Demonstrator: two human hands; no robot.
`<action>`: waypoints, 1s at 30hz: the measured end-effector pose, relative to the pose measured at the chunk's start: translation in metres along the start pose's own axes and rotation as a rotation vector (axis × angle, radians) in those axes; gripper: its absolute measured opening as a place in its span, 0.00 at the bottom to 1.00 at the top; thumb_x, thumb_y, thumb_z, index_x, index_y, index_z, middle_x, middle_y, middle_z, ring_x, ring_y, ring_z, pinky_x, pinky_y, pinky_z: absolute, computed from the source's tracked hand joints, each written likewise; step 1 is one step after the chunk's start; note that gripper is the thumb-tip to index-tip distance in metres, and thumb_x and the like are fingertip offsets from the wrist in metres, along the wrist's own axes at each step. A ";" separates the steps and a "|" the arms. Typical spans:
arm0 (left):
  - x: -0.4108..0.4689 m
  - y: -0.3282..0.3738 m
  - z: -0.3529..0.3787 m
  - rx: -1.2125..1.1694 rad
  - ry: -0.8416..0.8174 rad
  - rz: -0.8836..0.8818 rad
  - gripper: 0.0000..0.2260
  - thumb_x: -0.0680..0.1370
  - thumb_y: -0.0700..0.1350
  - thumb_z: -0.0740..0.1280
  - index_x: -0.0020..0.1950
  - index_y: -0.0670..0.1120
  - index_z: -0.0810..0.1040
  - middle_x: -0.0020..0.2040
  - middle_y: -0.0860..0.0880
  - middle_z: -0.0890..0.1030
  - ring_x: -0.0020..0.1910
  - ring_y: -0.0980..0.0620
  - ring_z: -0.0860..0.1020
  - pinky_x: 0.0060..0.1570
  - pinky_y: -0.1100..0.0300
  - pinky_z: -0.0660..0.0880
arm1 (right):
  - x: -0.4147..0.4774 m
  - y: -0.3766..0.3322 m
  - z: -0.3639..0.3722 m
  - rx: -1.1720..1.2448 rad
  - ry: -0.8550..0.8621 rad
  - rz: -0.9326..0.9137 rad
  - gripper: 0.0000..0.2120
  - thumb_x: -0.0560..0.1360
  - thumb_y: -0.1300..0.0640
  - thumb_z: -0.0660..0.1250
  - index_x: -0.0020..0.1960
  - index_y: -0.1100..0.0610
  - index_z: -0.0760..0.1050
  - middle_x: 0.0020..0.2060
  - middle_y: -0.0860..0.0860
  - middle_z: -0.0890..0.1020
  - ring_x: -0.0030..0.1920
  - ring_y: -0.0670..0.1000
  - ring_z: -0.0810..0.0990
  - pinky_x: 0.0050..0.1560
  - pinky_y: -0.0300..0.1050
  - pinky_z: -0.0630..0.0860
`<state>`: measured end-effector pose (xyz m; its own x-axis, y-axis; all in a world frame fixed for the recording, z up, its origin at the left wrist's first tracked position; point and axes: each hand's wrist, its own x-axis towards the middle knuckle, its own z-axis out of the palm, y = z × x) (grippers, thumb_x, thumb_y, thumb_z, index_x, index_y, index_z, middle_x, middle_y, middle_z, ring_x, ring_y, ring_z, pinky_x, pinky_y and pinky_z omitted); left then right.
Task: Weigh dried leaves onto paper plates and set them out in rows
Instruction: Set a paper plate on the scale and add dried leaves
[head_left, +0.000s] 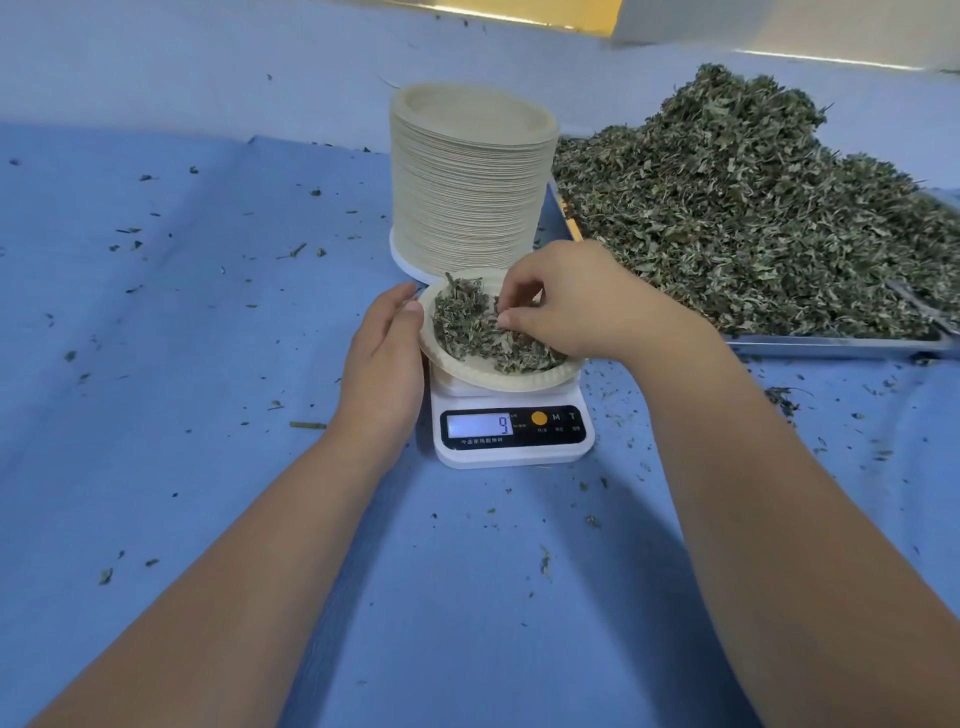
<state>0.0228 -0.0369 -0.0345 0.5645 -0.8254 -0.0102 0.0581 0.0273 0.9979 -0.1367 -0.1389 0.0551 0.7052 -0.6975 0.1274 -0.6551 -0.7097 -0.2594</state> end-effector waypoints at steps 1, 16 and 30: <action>0.000 0.000 0.000 0.000 0.002 -0.003 0.23 0.76 0.57 0.60 0.70 0.57 0.77 0.67 0.55 0.80 0.68 0.52 0.78 0.72 0.47 0.71 | 0.001 0.000 0.001 0.016 0.021 -0.004 0.04 0.76 0.50 0.74 0.44 0.49 0.83 0.38 0.40 0.81 0.40 0.40 0.77 0.42 0.36 0.72; 0.001 -0.002 0.000 -0.015 -0.001 -0.003 0.23 0.75 0.58 0.61 0.70 0.56 0.77 0.66 0.52 0.81 0.68 0.51 0.78 0.72 0.45 0.72 | -0.001 -0.009 -0.002 0.239 0.350 0.005 0.03 0.76 0.53 0.73 0.46 0.51 0.84 0.30 0.37 0.75 0.32 0.39 0.73 0.39 0.33 0.71; -0.003 0.003 0.001 0.001 -0.030 0.019 0.13 0.76 0.57 0.60 0.57 0.66 0.78 0.64 0.58 0.82 0.66 0.55 0.79 0.71 0.47 0.73 | -0.003 -0.007 0.011 0.343 0.551 0.024 0.03 0.77 0.53 0.73 0.46 0.51 0.83 0.32 0.44 0.80 0.34 0.43 0.75 0.37 0.33 0.73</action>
<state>0.0207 -0.0347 -0.0317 0.5406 -0.8412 0.0101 0.0470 0.0422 0.9980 -0.1315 -0.1307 0.0456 0.3890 -0.7261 0.5670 -0.4807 -0.6850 -0.5475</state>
